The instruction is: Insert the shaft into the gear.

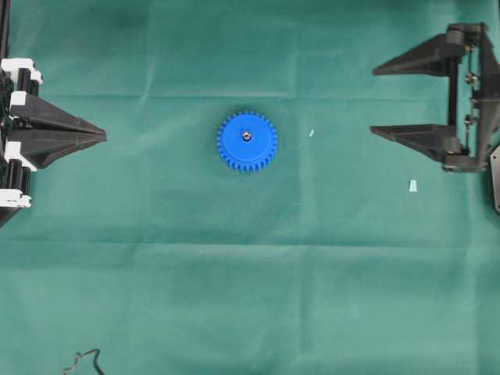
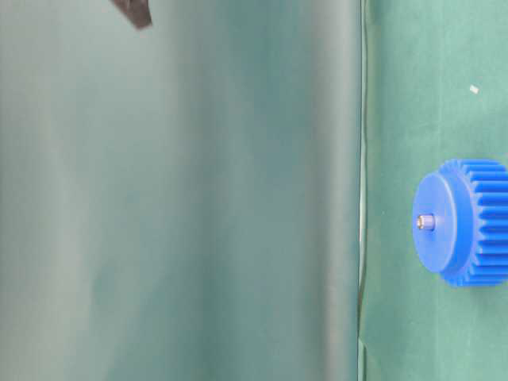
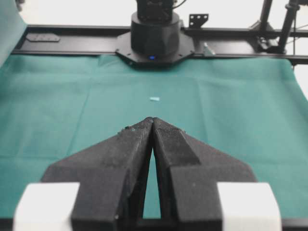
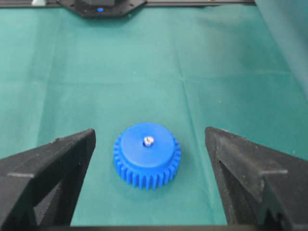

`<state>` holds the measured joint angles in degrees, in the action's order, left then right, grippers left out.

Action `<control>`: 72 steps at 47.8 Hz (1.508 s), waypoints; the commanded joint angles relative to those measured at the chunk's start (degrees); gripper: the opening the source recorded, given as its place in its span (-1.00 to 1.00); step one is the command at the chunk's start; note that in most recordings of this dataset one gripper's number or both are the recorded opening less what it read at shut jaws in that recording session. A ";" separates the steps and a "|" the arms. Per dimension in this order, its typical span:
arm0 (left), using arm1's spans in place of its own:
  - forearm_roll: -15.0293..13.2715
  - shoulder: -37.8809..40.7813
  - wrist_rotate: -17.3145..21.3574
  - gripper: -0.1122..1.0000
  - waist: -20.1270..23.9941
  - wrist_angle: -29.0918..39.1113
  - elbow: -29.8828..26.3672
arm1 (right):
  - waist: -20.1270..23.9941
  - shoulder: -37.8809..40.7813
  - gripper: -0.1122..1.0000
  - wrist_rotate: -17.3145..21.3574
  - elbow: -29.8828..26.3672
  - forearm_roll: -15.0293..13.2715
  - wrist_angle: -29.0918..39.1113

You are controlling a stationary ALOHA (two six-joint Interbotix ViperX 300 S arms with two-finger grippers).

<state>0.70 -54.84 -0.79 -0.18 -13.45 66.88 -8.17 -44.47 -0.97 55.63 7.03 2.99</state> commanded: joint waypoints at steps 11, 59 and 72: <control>0.18 0.35 0.09 -0.76 0.09 -0.26 -1.49 | 0.09 -1.85 0.87 0.35 2.55 0.18 -0.44; 0.18 0.35 0.09 -0.76 0.09 -0.26 -1.49 | 0.44 -0.44 0.87 0.70 2.72 0.35 -1.23; 0.18 0.35 0.09 -0.76 0.09 -0.26 -1.49 | 0.53 -0.44 0.87 0.70 2.81 0.26 -1.05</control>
<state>0.79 -54.84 -0.79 -0.18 -13.45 66.88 -7.82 -44.82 -0.35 59.06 7.21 2.37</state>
